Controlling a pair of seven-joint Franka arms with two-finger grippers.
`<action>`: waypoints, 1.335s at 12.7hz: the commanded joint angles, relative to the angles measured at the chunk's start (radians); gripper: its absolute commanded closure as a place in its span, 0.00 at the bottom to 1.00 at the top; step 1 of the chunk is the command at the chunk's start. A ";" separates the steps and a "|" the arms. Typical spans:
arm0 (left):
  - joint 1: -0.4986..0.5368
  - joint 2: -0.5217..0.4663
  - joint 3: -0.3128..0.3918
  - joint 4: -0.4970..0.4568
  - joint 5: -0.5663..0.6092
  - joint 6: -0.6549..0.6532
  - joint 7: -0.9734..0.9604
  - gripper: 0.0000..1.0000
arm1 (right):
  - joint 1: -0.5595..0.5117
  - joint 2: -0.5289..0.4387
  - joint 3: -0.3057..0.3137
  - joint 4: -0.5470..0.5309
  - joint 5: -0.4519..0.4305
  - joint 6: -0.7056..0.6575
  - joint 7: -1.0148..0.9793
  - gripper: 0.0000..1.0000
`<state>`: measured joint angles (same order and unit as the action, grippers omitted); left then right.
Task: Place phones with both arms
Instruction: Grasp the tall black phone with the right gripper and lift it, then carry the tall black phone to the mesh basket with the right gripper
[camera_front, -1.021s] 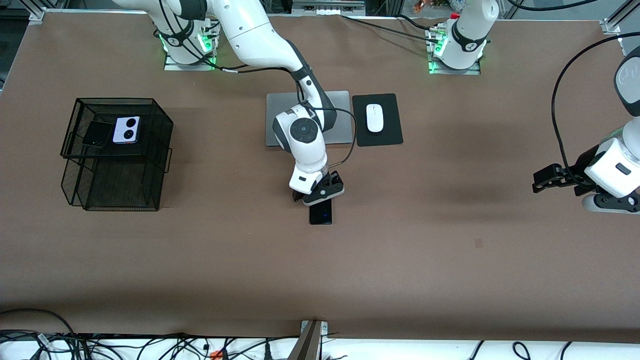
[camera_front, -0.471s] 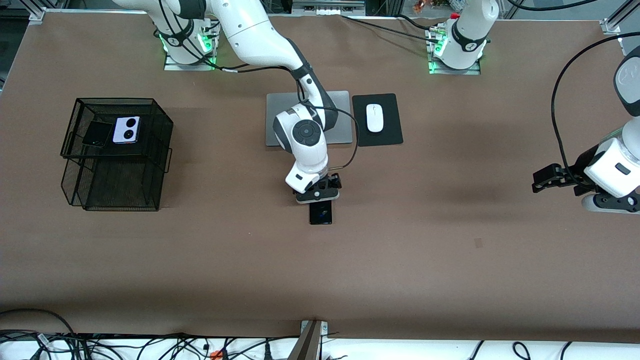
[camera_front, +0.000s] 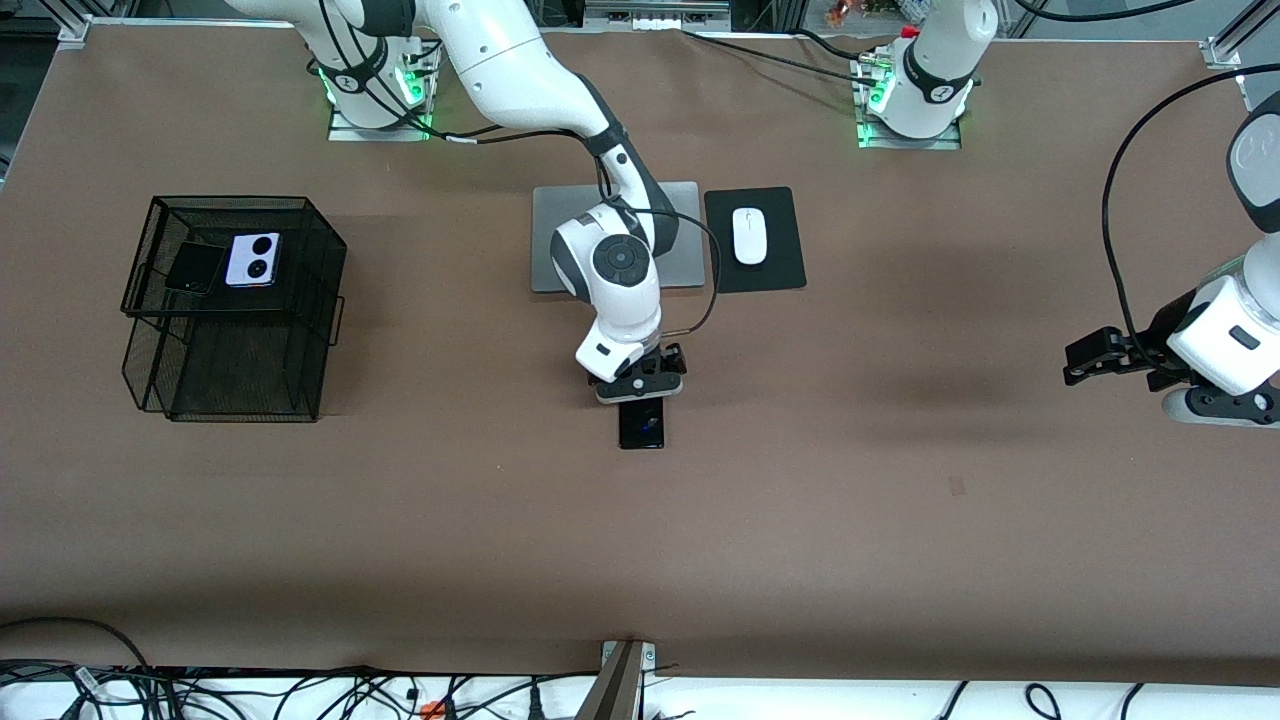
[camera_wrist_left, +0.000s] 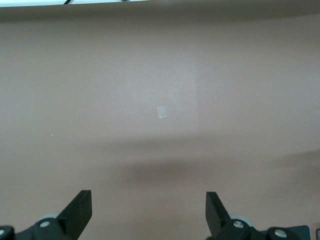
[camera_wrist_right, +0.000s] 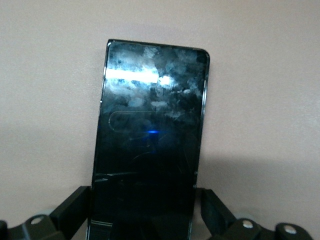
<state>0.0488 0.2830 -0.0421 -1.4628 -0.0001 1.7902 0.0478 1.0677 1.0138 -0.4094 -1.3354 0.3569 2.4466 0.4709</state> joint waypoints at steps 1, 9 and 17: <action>-0.010 -0.019 -0.001 -0.018 0.015 -0.006 0.011 0.00 | 0.017 0.014 -0.002 -0.008 -0.018 -0.020 0.022 0.61; -0.010 -0.019 -0.001 -0.018 0.015 -0.006 0.010 0.00 | 0.014 -0.132 -0.115 -0.013 -0.016 -0.263 0.003 0.71; -0.015 -0.019 -0.001 -0.018 0.014 -0.006 0.010 0.00 | 0.006 -0.199 -0.259 -0.016 -0.007 -0.460 -0.043 0.71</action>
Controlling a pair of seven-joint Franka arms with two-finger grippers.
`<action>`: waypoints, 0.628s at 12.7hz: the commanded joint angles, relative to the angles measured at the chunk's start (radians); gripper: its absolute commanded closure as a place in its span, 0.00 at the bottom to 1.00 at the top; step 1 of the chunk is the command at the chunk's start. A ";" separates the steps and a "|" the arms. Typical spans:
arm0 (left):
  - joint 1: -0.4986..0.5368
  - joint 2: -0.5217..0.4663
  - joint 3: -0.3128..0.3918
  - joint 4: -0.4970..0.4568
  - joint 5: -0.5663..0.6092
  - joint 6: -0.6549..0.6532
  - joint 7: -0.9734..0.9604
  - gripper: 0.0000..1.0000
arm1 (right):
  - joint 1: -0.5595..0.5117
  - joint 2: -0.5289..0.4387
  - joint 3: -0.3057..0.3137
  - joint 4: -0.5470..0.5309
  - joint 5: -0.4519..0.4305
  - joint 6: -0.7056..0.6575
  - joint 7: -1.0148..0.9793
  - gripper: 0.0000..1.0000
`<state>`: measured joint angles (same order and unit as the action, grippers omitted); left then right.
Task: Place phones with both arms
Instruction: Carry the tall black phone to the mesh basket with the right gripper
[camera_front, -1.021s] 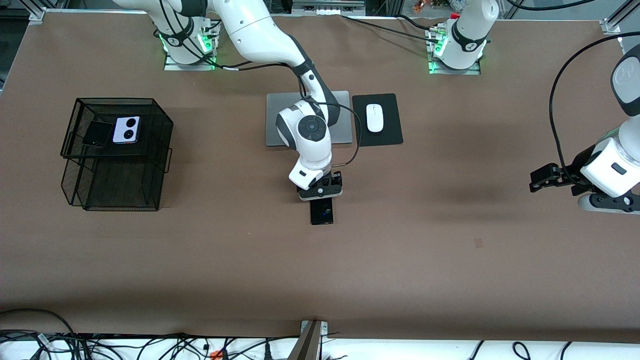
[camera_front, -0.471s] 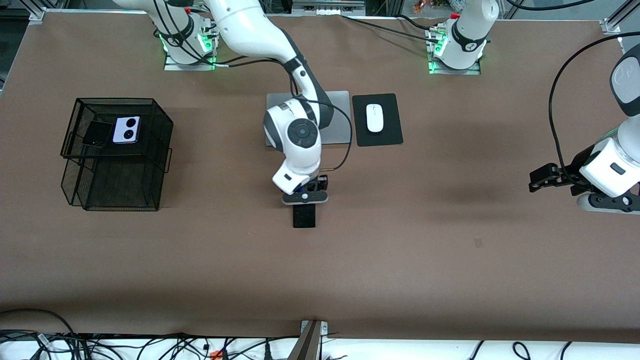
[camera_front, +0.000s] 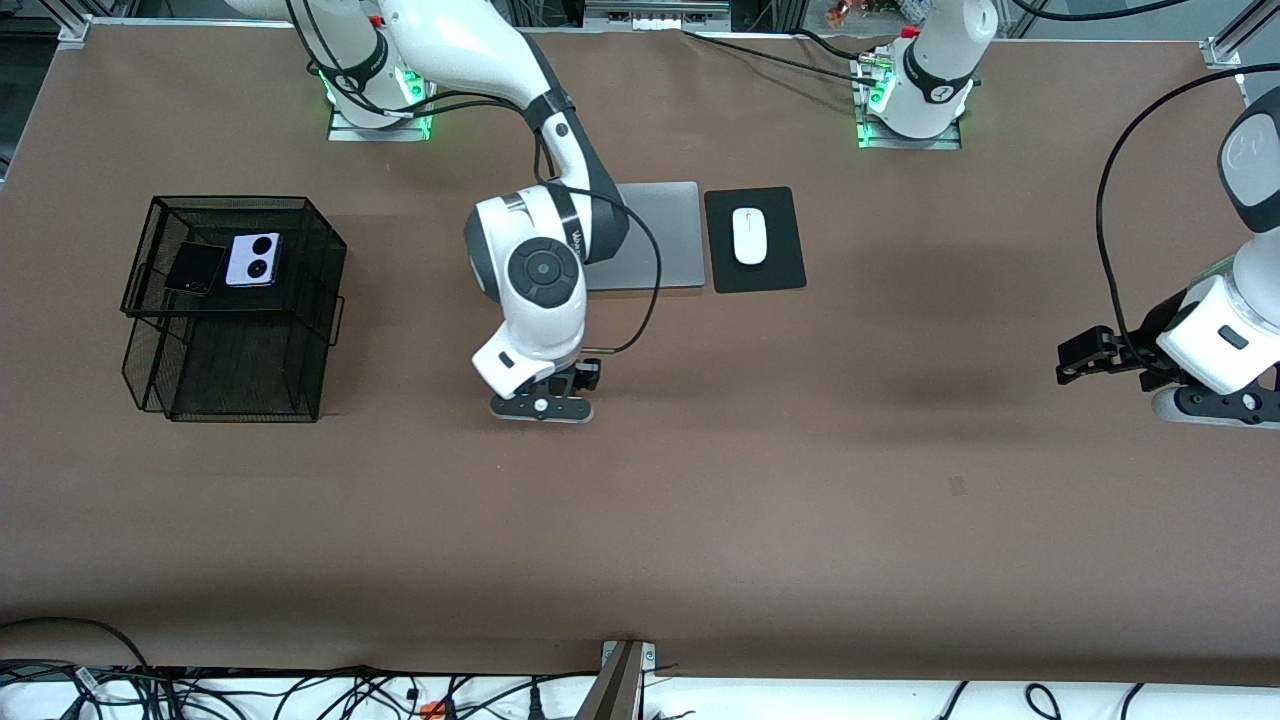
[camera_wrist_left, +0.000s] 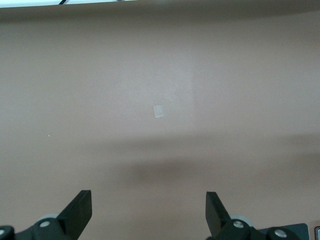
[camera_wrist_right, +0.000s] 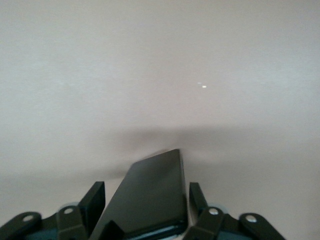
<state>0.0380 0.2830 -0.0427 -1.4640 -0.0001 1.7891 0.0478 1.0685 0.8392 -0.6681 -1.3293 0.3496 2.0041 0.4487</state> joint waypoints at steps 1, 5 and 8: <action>-0.004 -0.019 0.000 -0.016 0.014 -0.005 0.009 0.00 | 0.001 -0.025 -0.001 -0.022 0.000 -0.018 -0.022 0.71; -0.004 -0.019 0.000 -0.016 0.014 -0.005 0.011 0.00 | -0.007 -0.034 -0.004 -0.022 0.000 -0.038 -0.039 0.71; -0.004 -0.019 0.000 -0.016 0.012 -0.005 0.009 0.00 | -0.016 -0.032 -0.002 -0.021 0.002 -0.030 -0.039 0.85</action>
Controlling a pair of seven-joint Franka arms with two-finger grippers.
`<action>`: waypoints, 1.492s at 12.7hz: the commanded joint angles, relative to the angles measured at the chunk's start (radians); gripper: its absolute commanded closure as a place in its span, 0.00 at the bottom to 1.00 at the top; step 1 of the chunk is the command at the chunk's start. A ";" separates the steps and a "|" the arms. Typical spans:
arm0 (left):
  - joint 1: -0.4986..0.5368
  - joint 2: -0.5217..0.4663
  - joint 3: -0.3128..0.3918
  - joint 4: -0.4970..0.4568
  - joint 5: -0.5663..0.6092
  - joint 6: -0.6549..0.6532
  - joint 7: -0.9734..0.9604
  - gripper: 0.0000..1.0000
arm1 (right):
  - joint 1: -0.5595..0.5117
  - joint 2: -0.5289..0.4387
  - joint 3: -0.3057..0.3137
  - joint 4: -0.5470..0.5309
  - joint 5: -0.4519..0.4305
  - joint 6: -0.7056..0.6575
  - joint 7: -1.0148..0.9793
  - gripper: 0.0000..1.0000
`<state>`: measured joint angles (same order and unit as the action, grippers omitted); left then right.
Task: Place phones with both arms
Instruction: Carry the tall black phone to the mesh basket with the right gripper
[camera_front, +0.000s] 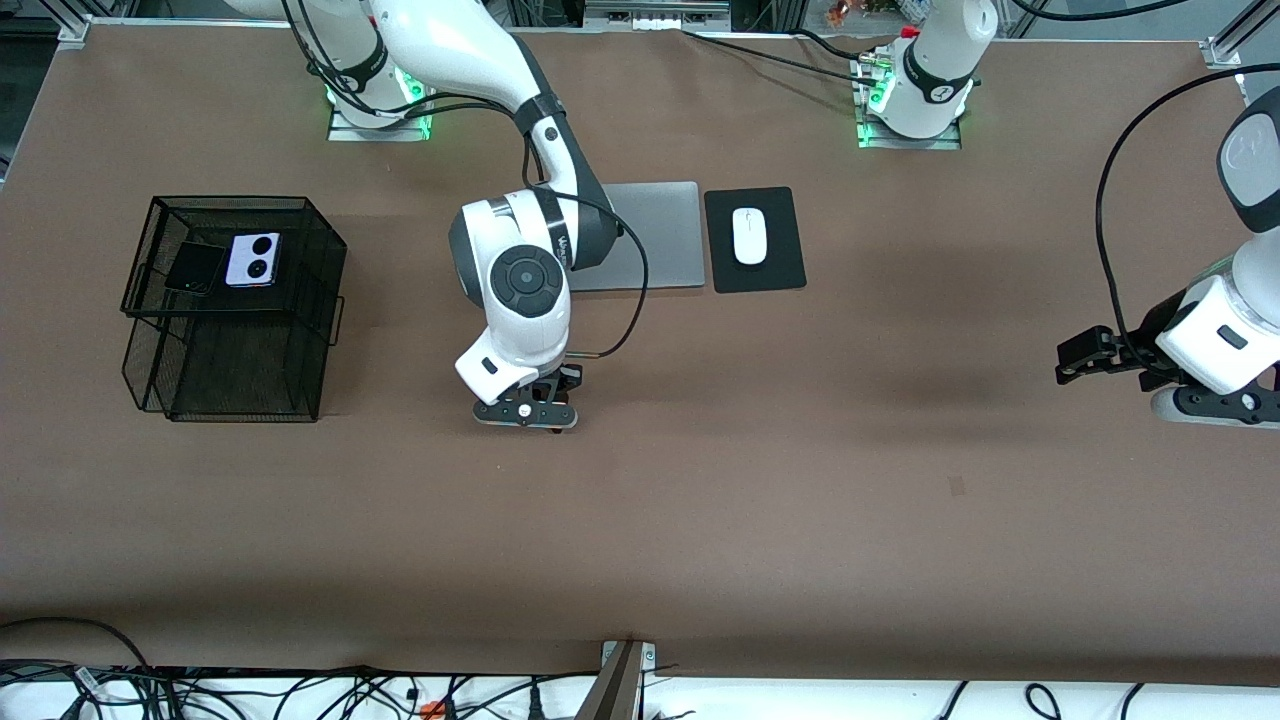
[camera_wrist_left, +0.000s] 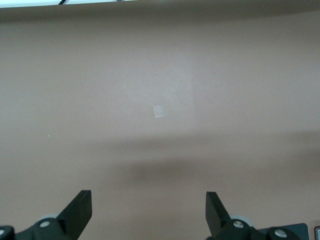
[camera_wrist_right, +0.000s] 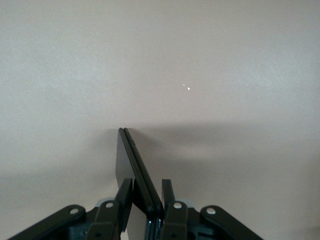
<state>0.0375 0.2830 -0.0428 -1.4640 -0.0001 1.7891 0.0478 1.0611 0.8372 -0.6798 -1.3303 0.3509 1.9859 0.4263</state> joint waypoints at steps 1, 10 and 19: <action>-0.005 -0.019 0.000 -0.016 0.012 -0.005 0.009 0.00 | -0.009 -0.027 0.011 -0.020 0.000 -0.010 -0.017 0.98; -0.010 -0.019 0.000 -0.016 0.012 -0.005 0.009 0.00 | -0.180 -0.116 0.005 0.025 0.085 -0.152 -0.245 1.00; -0.013 -0.019 0.000 -0.018 0.012 -0.005 0.007 0.00 | -0.631 -0.222 -0.004 0.075 0.219 -0.466 -1.001 1.00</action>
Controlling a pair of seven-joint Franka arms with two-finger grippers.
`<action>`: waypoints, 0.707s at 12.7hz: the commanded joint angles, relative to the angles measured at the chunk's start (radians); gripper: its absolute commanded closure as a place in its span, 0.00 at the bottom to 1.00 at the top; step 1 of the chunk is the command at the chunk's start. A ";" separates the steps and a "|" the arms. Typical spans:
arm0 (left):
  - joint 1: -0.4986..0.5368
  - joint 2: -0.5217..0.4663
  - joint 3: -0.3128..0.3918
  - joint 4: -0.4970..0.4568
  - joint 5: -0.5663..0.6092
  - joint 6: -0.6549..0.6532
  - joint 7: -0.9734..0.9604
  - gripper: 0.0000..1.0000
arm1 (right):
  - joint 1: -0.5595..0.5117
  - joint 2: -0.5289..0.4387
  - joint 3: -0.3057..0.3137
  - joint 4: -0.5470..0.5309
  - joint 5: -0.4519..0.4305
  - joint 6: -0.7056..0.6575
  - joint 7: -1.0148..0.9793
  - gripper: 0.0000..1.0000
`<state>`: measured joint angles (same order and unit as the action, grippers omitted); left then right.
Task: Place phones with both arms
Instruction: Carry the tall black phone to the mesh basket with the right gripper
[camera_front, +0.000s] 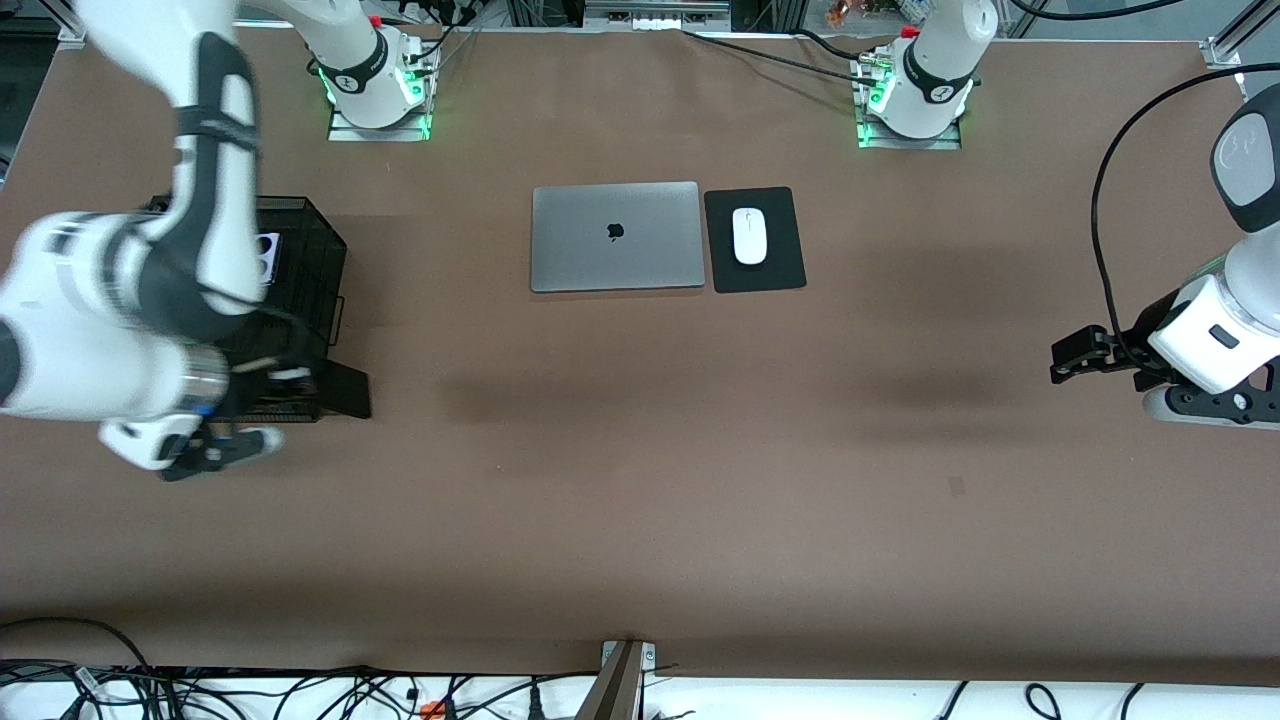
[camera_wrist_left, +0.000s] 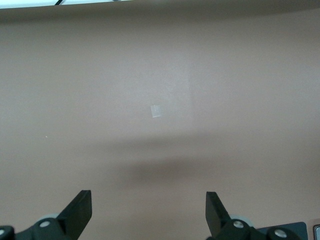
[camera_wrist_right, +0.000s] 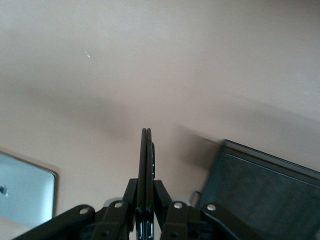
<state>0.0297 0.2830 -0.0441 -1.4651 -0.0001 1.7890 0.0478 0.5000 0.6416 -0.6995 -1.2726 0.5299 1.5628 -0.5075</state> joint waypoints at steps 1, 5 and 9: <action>-0.005 -0.018 0.001 -0.017 0.012 -0.005 0.007 0.00 | -0.139 -0.031 0.015 0.019 0.067 -0.076 -0.092 1.00; -0.013 -0.018 0.001 -0.018 0.012 -0.005 0.007 0.00 | -0.325 -0.026 0.025 0.021 0.116 -0.156 -0.244 1.00; -0.013 -0.018 0.001 -0.018 0.012 -0.005 0.007 0.00 | -0.408 0.041 0.031 0.009 0.217 -0.191 -0.287 1.00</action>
<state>0.0202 0.2830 -0.0441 -1.4670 -0.0001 1.7890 0.0478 0.1306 0.6455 -0.6885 -1.2735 0.7003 1.4109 -0.7607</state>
